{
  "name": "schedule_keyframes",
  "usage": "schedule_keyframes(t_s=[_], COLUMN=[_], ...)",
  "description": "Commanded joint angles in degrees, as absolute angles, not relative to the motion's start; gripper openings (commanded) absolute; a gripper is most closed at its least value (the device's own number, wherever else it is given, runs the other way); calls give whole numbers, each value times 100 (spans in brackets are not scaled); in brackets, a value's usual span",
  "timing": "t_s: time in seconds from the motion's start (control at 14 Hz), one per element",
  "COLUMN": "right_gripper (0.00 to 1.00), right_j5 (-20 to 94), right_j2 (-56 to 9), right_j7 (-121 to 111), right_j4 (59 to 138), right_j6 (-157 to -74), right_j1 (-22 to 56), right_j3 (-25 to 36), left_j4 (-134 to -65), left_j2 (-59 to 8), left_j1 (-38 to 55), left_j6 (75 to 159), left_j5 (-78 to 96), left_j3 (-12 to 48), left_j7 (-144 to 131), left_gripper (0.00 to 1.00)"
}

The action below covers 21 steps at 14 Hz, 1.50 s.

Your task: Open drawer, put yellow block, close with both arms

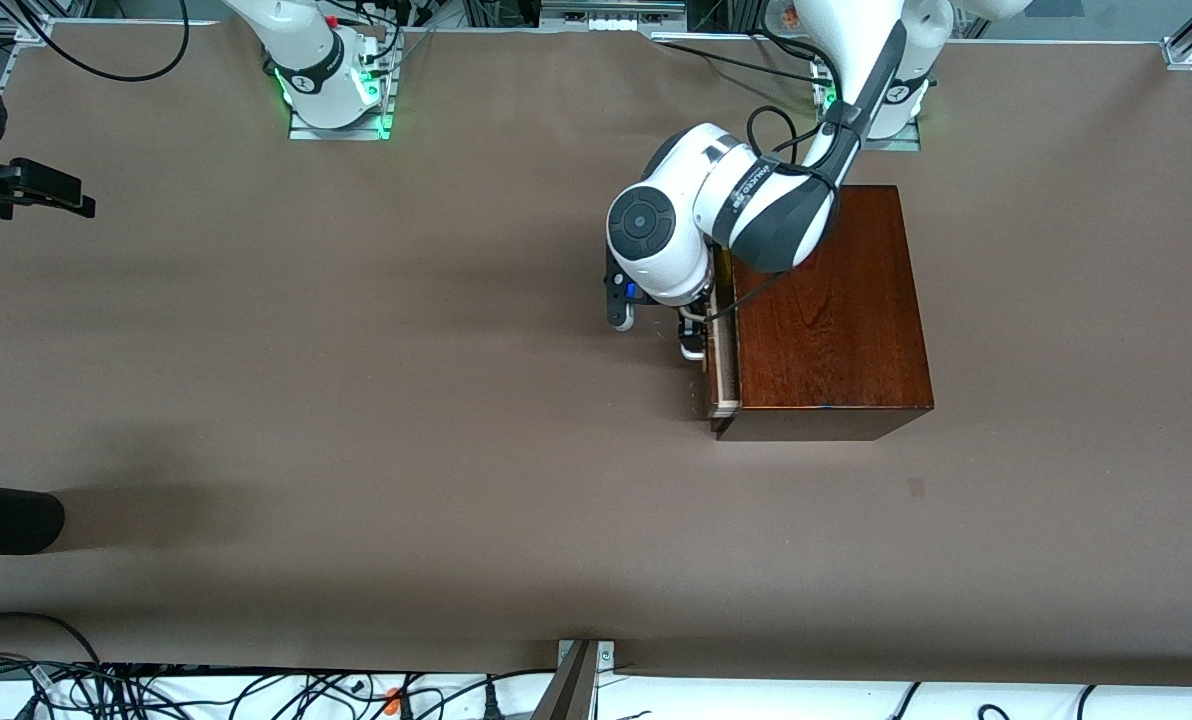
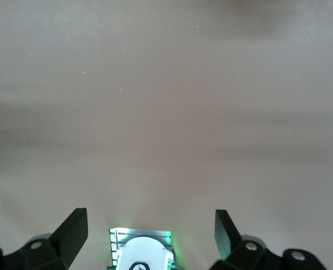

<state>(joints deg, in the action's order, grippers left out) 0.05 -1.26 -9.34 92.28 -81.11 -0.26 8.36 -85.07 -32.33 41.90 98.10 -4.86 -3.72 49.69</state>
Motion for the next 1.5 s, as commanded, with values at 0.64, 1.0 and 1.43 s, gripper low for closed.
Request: schedule_keyframes(t_s=[0.64,1.0,1.43], right_gripper=[100,100,100], right_j5=[88,62,17], right_j2=[-97,-97,-88], right_j7=[-1028,-1028,-1028], right_j4=[9211,9211,9220], right_j6=[-7963,-8050,-8489], right_j1=[-62,-62,-61], right_j3=[835,835,817], left_j4=[-8554,-7727,-7286], left_j2=[-2909,-2857,-2154], left_j1=[4191,4359,4185], left_j6=[9976,9862,8843], left_j5=[-747,-335,-325], left_j3=[-211,-150,-368], left_j7=[3818,1097,-2020], left_gripper=[100,100,100])
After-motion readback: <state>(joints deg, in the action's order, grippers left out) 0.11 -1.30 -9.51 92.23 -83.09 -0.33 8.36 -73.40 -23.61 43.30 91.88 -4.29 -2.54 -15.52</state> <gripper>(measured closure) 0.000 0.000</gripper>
